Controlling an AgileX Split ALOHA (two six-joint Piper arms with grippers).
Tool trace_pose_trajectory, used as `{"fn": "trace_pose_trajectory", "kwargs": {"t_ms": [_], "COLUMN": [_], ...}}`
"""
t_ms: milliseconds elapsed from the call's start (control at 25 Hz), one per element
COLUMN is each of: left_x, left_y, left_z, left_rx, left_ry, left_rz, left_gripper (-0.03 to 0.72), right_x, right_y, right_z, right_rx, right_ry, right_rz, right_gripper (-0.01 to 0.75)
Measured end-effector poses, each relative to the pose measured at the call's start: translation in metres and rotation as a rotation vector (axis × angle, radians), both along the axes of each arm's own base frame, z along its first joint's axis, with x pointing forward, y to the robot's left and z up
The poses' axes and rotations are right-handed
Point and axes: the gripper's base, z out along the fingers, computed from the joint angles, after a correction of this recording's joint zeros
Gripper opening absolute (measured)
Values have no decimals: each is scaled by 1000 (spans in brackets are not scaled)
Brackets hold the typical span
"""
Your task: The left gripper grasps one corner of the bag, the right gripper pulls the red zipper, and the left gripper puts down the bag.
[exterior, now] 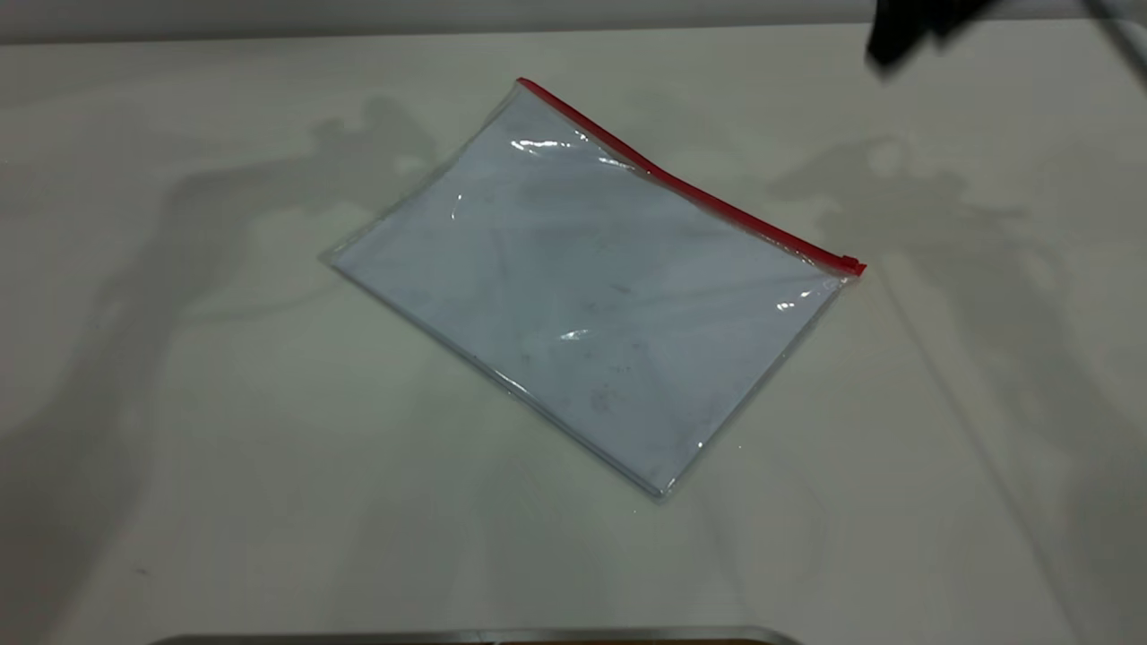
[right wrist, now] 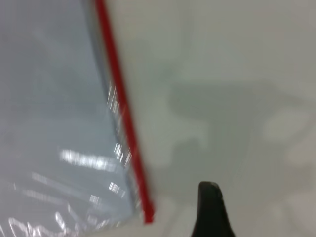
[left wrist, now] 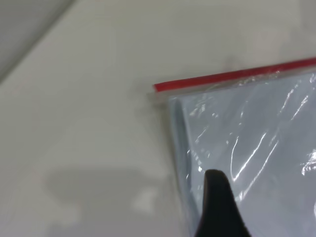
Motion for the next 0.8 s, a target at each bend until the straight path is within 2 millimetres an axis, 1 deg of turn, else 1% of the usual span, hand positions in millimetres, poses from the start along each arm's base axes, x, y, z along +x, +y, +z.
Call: {"fn": "trace_pose_trajectory", "kwargs": {"t_ms": [80, 120, 200, 240, 280, 360, 400, 440, 520, 640, 800], "left_x": [-11, -17, -36, -47, -56, -82, -95, -107, -131, -158, -190], "left_y": [6, 9, 16, 20, 24, 31, 35, 38, 44, 53, 65], "left_z": [40, 57, 97, 116, 131, 166, 181, 193, 219, 250, 279], "left_rx": [24, 38, 64, 79, 94, 111, 115, 124, 133, 130, 118], "left_ry": [-14, -16, -34, -41, -42, -47, -52, -45, -73, -155, -233], "left_rz": [71, 107, 160, 187, 217, 266, 294, 315, 353, 418, 538], "left_gripper": [546, 546, 546, 546, 546, 546, 546, 546, 546, 546, 546], "right_x": [-3, -8, -22, -34, -46, -69, -83, -101, -131, -174, -223], "right_y": [0, 0, -2, -3, -5, -8, -10, -12, -16, -22, -27], "right_z": [43, 66, 104, 131, 154, 189, 209, 231, 259, 290, 309], "right_rx": [18, 27, 48, 64, 78, 104, 120, 138, 170, 211, 240], "right_ry": [-69, -108, -154, -197, -234, -296, -332, -373, -416, -437, -397], "right_rz": [5, 8, 3, -4, -9, -20, -26, -31, -46, -63, -52], "right_gripper": [566, 566, 566, 566, 566, 566, 566, 566, 566, 566, 566]}}
